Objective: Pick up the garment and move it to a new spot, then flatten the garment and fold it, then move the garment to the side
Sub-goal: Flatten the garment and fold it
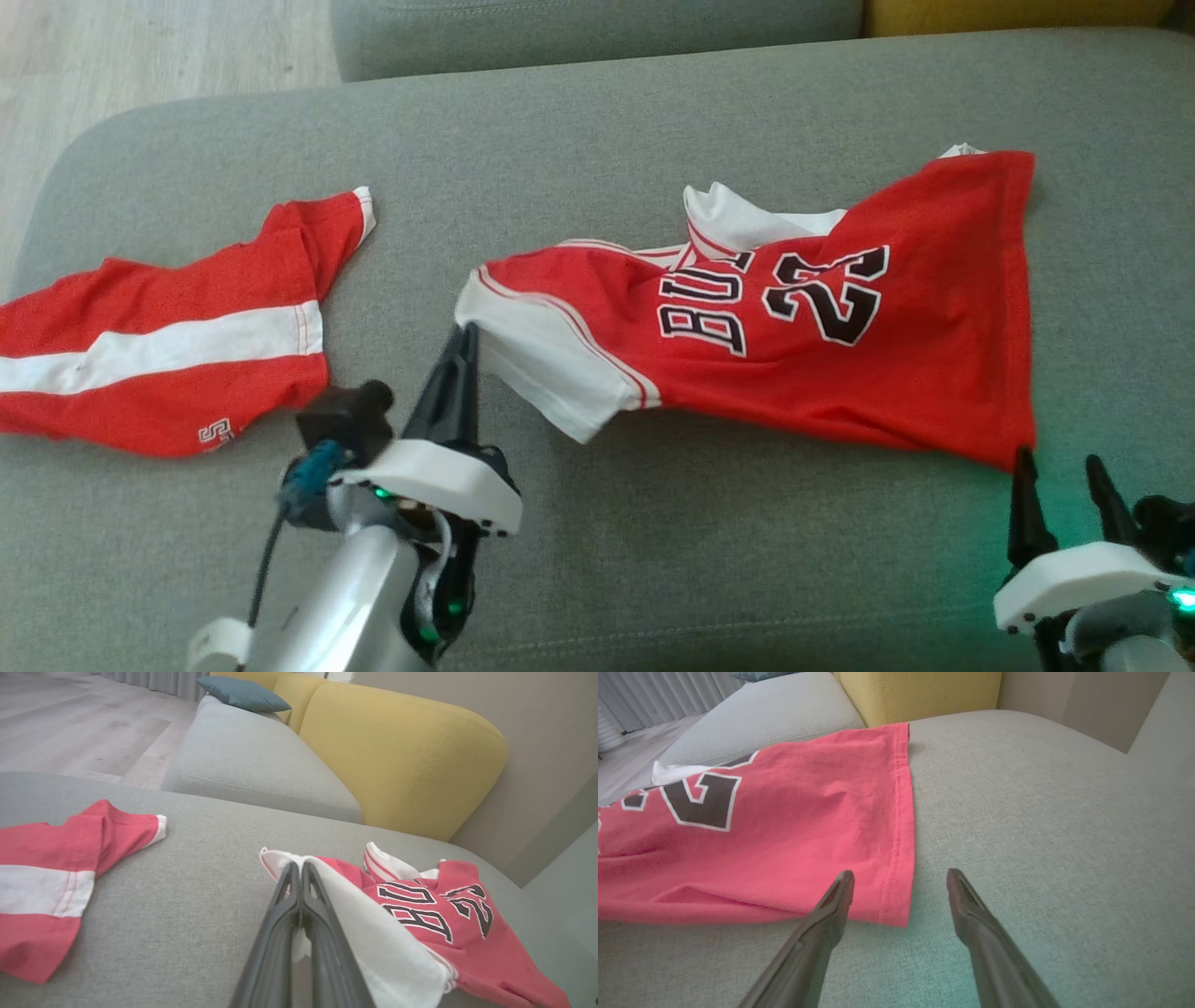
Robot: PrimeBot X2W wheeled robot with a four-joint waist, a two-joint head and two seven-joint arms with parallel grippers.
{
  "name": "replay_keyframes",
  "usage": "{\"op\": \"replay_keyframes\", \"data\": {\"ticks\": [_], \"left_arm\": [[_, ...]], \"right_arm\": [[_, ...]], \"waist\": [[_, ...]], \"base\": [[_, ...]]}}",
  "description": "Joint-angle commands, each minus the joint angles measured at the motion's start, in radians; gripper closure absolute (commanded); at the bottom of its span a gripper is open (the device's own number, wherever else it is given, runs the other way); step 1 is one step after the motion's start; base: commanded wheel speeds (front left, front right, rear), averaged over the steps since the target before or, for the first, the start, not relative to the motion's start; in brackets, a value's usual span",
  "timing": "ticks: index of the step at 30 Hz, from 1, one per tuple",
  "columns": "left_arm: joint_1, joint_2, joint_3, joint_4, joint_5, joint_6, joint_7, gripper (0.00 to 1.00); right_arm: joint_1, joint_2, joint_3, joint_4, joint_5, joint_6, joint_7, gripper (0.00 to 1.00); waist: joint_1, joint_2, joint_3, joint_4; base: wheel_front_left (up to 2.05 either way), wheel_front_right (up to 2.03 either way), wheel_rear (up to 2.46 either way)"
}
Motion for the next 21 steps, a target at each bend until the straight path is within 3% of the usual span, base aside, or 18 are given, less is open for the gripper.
{"op": "replay_keyframes", "data": {"ticks": [1,12,19,21], "left_arm": [[-0.023,0.007,0.044,-0.041,0.009,0.006,-0.012,1.00],[0.007,0.002,0.072,-0.062,0.044,-0.008,-0.012,1.00],[0.014,0.002,0.035,0.024,0.074,0.004,-0.006,1.00],[0.015,0.002,0.033,0.070,0.085,0.032,0.002,0.00]], "right_arm": [[-0.048,-0.010,0.027,-0.025,-0.005,0.007,-0.002,0.00],[-0.042,-0.010,0.100,0.027,0.002,0.007,0.024,0.00],[-0.063,-0.010,0.095,0.047,0.010,0.007,0.024,0.00],[-0.066,-0.010,0.092,0.048,0.010,0.007,0.022,0.00]], "waist": [[0.0000,0.0000,0.001,0.000],[0.0000,0.0000,0.006,0.006],[0.0000,0.0000,0.006,0.012],[0.0000,0.0000,0.006,0.015]], "base": [[0.00,0.00,0.00],[0.00,0.00,0.00],[0.00,0.00,0.00],[0.00,0.00,0.00]]}}
